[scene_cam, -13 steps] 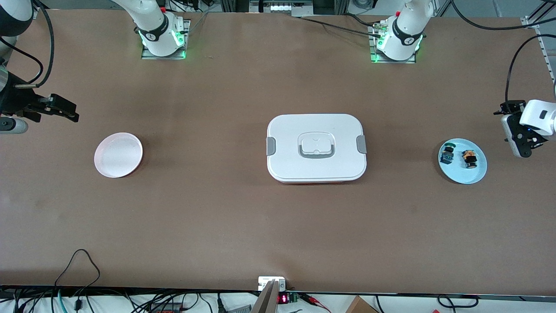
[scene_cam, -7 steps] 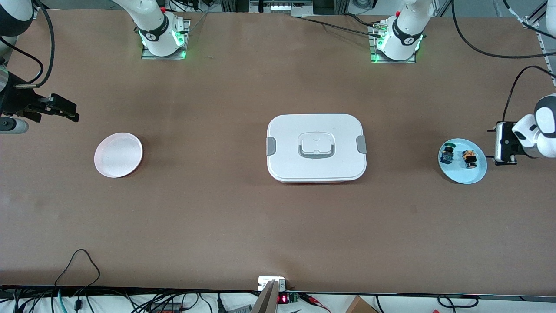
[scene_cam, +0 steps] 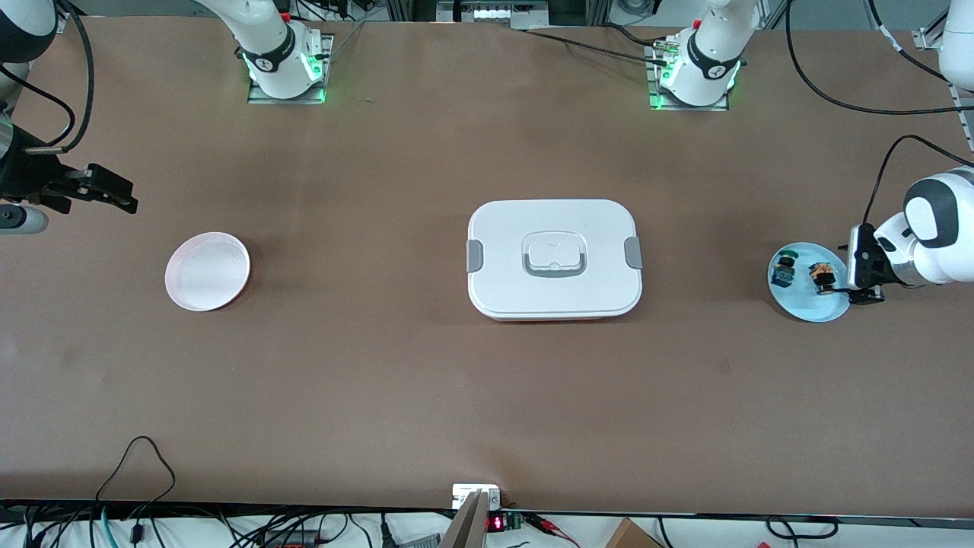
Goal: Transfer orange switch to right arm and place
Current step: 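Move the left gripper down over the orange switch on the blue plate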
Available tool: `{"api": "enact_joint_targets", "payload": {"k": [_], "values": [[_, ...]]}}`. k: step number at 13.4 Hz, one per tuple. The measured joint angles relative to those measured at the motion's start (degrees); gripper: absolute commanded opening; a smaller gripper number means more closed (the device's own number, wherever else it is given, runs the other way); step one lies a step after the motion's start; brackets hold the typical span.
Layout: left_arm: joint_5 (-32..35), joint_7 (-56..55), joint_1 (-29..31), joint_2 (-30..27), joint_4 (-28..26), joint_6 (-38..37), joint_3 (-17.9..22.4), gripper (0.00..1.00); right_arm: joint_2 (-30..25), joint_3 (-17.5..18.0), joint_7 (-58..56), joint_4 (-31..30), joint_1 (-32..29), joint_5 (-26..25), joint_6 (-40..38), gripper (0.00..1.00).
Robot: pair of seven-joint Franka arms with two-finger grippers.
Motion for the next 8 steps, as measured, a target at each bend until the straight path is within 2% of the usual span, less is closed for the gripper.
{"api": "enact_joint_targets", "payload": {"k": [4, 8], "values": [[-0.1, 0.0, 0.0, -0.2, -0.5, 1.5, -0.2, 1.0, 0.0, 0.0, 0.0, 0.0, 0.0, 0.0, -0.1, 1.0], [-1.3, -0.1, 0.9, -0.2, -3.4, 7.4, -0.2, 1.0, 0.0, 0.0, 0.0, 0.1, 0.1, 0.0, -0.2, 1.0]]}}
